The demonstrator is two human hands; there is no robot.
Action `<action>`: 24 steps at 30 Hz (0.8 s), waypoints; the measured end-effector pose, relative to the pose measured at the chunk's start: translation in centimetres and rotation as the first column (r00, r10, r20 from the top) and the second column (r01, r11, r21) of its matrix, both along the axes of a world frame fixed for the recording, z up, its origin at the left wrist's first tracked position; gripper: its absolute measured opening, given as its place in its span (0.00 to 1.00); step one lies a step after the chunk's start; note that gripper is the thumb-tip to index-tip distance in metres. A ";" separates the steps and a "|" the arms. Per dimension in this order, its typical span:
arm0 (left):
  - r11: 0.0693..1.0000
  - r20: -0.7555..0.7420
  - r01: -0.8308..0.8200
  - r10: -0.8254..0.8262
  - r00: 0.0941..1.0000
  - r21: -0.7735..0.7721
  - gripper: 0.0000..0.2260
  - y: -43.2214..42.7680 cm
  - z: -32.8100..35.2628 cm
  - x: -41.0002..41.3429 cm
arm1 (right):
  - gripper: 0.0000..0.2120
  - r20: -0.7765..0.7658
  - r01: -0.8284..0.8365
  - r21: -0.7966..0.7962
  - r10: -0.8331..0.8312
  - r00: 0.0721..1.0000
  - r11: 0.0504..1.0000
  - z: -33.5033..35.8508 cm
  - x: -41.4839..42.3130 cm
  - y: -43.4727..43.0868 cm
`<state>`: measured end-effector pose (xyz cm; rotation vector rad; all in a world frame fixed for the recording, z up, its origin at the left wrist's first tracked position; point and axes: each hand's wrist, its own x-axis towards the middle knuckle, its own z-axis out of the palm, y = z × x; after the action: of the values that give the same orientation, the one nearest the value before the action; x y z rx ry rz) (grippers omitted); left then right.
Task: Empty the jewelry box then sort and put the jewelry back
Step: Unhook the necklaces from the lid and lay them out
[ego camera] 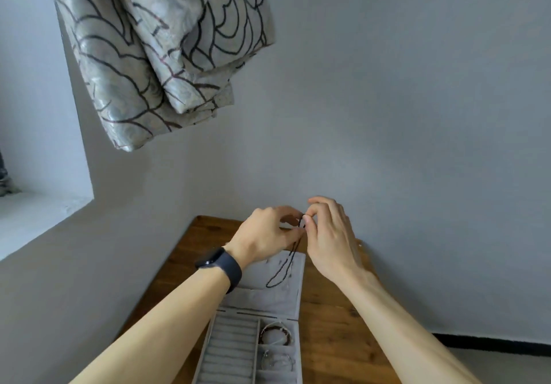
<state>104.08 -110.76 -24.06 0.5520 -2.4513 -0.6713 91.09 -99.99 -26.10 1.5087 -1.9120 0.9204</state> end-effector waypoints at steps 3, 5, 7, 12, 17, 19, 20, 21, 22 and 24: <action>1.000 -0.061 -0.007 0.007 0.998 -0.001 0.08 1.7 2.7 0.1 | 0.02 0.056 -0.024 -0.014 0.024 0.998 1.000 2.4 0.3 1.9; 0.999 -0.115 0.004 0.000 0.993 0.037 0.07 2.9 4.1 0.5 | 0.01 0.158 -0.030 -0.002 0.030 0.987 1.000 3.6 0.4 3.3; 0.997 -0.141 0.024 -0.013 0.990 0.079 0.07 4.4 5.3 0.8 | 0.01 0.253 -0.048 0.027 0.039 0.967 0.998 4.8 0.7 4.8; 0.972 0.014 0.103 -0.108 0.994 0.213 0.08 8.6 4.6 1.2 | 0.02 0.278 -0.034 0.000 0.033 0.960 0.999 5.3 1.5 8.6; 0.876 0.075 0.216 -0.273 0.959 0.432 0.10 11.5 1.8 2.3 | 0.03 0.450 0.083 -0.055 -0.050 0.892 0.995 1.4 0.5 12.8; 0.847 0.100 0.235 -0.318 0.943 0.477 0.09 12.2 1.1 2.5 | 0.02 0.507 0.116 -0.028 -0.086 0.858 0.993 -1.0 0.2 14.7; 0.836 0.128 0.238 -0.341 0.931 0.494 0.08 12.4 0.8 2.5 | 0.02 0.532 0.135 -0.017 -0.105 0.840 0.991 -2.0 0.1 15.5; 0.831 0.174 0.237 -0.366 0.914 0.503 0.08 12.5 0.5 2.5 | 0.02 0.555 0.158 -0.015 -0.123 0.823 0.987 -3.1 -0.1 16.3; 0.832 0.234 0.227 -0.386 0.893 0.505 0.08 12.5 0.1 2.5 | 0.02 0.577 0.180 -0.020 -0.136 0.805 0.983 -4.0 -0.2 17.1; 0.832 0.325 0.200 -0.407 0.853 0.518 0.09 12.7 -0.7 2.6 | 0.02 0.612 0.204 -0.010 -0.156 0.775 0.979 -5.7 -0.2 18.6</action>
<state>106.70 -98.08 -24.78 0.5168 -2.8259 -1.4445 90.92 -81.44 -31.78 1.0157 -2.3751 1.5033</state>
